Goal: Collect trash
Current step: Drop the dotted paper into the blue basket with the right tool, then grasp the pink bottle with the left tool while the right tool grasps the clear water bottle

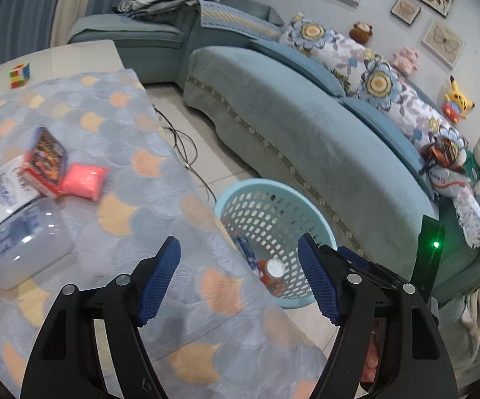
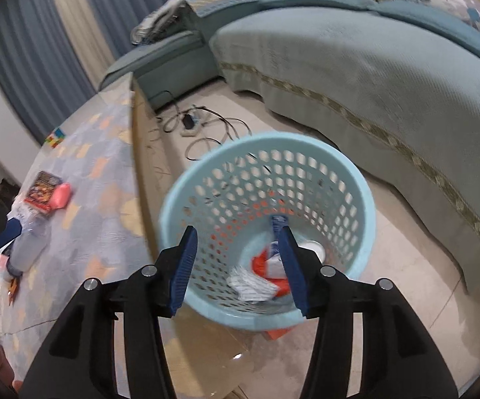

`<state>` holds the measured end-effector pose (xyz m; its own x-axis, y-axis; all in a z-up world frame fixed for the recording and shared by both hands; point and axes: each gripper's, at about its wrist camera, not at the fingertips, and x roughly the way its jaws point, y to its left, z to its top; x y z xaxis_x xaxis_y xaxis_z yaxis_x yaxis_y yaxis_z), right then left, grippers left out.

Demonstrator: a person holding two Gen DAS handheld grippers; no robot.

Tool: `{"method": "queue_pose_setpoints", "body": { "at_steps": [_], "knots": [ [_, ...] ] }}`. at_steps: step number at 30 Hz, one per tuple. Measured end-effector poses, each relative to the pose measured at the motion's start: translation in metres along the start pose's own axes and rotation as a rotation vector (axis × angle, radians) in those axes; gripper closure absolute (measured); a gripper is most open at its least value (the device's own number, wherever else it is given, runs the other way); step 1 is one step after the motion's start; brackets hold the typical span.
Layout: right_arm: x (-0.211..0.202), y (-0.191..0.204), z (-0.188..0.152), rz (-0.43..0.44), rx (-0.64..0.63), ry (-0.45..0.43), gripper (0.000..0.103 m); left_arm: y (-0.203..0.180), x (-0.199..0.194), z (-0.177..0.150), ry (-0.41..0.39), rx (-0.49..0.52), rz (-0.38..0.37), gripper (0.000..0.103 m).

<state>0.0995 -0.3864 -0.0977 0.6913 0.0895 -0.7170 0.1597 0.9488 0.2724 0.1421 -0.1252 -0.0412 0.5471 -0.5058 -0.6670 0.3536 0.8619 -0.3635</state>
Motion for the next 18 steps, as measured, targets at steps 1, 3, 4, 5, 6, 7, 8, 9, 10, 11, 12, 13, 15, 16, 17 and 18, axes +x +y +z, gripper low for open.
{"method": "queue_pose_setpoints", "body": {
  "at_steps": [1,3,4,5,6,7,8,9,10,11,12,13,15,16,17,18],
  "knots": [
    [-0.004,0.008,0.001,0.013,-0.016,-0.011,0.056,0.002,-0.005,0.002,-0.009,-0.005,0.000,0.032],
    [-0.012,0.025,0.004,0.040,-0.049,-0.034,0.056,0.008,-0.023,0.004,-0.040,-0.014,0.008,0.032],
    [-0.016,0.034,0.004,0.053,-0.065,-0.045,0.056,0.012,-0.033,0.005,-0.059,-0.017,0.019,0.032],
    [-0.020,0.043,0.004,0.069,-0.082,-0.055,0.056,0.015,-0.039,0.005,-0.071,-0.021,0.025,0.032],
    [-0.024,0.056,0.004,0.089,-0.107,-0.065,0.056,0.020,-0.050,0.005,-0.091,-0.029,0.033,0.032],
    [-0.025,0.064,0.004,0.100,-0.121,-0.069,0.056,0.026,-0.059,0.005,-0.107,-0.038,0.039,0.032],
    [-0.027,0.073,0.004,0.112,-0.138,-0.073,0.056,0.034,-0.071,0.004,-0.128,-0.052,0.049,0.032],
    [-0.028,0.084,0.004,0.128,-0.160,-0.076,0.056,0.041,-0.079,0.004,-0.140,-0.060,0.055,0.032],
    [-0.029,0.095,0.002,0.142,-0.180,-0.078,0.056,0.048,-0.088,0.003,-0.156,-0.070,0.066,0.032],
    [-0.029,0.107,0.000,0.156,-0.202,-0.080,0.056,0.055,-0.096,0.003,-0.170,-0.080,0.080,0.032],
    [-0.029,0.115,-0.001,0.166,-0.218,-0.082,0.056,0.066,-0.106,0.001,-0.185,-0.092,0.101,0.032],
    [-0.029,0.126,-0.003,0.180,-0.238,-0.083,0.056,0.074,-0.113,0.000,-0.195,-0.101,0.112,0.032],
    [-0.028,0.145,-0.007,0.202,-0.272,-0.084,0.056,0.094,-0.127,-0.004,-0.212,-0.122,0.139,0.032],
    [-0.027,0.158,-0.009,0.218,-0.295,-0.085,0.056,0.104,-0.134,-0.007,-0.219,-0.132,0.158,0.032],
    [-0.025,0.166,-0.010,0.228,-0.307,-0.085,0.056,0.116,-0.141,-0.009,-0.226,-0.145,0.177,0.032],
    [-0.023,0.178,-0.012,0.247,-0.326,-0.083,0.056,0.130,-0.147,-0.012,-0.230,-0.162,0.192,0.032]
  ]
}}
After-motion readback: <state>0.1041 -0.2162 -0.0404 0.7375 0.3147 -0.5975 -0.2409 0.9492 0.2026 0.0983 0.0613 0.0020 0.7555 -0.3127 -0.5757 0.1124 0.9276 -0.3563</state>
